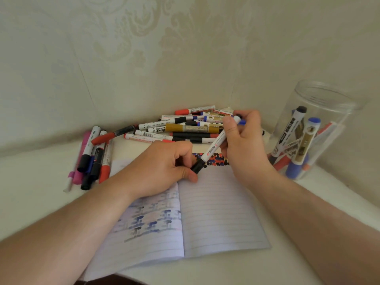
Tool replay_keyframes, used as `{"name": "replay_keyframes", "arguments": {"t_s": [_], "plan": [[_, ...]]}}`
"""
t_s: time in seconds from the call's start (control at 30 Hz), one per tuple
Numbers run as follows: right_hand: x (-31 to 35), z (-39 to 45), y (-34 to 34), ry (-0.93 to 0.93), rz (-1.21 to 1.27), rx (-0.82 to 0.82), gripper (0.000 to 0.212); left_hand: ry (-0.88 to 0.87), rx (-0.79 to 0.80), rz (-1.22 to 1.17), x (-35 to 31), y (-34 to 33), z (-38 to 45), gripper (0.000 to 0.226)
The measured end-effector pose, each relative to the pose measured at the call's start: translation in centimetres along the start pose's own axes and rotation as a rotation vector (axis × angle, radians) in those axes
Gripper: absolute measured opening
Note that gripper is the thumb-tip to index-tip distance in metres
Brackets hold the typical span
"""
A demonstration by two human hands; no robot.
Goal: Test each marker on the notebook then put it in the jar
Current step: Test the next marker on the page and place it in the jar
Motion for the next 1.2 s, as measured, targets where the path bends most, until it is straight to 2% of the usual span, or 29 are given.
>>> {"name": "replay_keyframes", "arguments": {"t_s": [0.2, 0.3, 0.43, 0.53, 0.63, 0.73, 0.83, 0.9, 0.97, 1.07, 1.2], "plan": [[-0.4, -0.3, -0.1, 0.007, -0.025, -0.025, 0.009, -0.018, -0.018, 0.027, 0.5, -0.4, -0.1, 0.028], [0.7, -0.7, -0.2, 0.141, -0.116, 0.028, 0.009, -0.016, -0.038, 0.052, 0.0, -0.2, 0.1, 0.029], [5.3, -2.7, 0.8, 0.437, -0.260, 0.076, 0.028, -0.094, -0.068, 0.186, 0.2, 0.0, 0.4, 0.039], [10.8, -4.0, 4.2, 0.651, -0.188, -0.053, 0.039, -0.137, -0.063, 0.273, 0.6, -0.2, 0.3, 0.037], [14.9, -3.1, 10.2, 0.775, -0.232, -0.276, 0.031, -0.116, -0.059, 0.306, 0.8, -0.3, 0.3, 0.034], [15.4, -1.3, 15.1, 0.702, -0.486, -0.403, 0.029, -0.097, -0.051, 0.356, 0.4, -0.4, 0.3, 0.040], [12.9, 0.0, 16.7, 0.447, -0.733, -0.264, 0.029, -0.096, -0.040, 0.380, -0.2, -0.6, 0.2, 0.047], [11.4, -0.1, 16.6, 0.353, -0.855, -0.159, 0.023, -0.086, -0.032, 0.393, -0.4, -0.7, 0.2, 0.049], [10.7, -0.4, 16.5, 0.349, -0.938, -0.158, 0.018, -0.069, -0.030, 0.393, -0.3, -0.8, 0.2, 0.047], [10.4, -1.0, 16.4, 0.466, -1.079, -0.150, 0.045, -0.060, -0.033, 0.389, -0.4, -0.8, 0.1, 0.040], [10.3, -0.8, 16.4, 0.480, -1.155, -0.118, 0.052, -0.041, -0.150, 0.333, -0.3, -0.4, 0.3, 0.013]]}}
Point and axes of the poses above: each hand's wrist, its own z-axis towards the middle knuckle, its own y-axis out of the back of the hand, x = y × z, the point moved 2 cm from there along z, towards the middle knuckle, and after that the axes turned 1 degree about x, right-handed, at the moved point
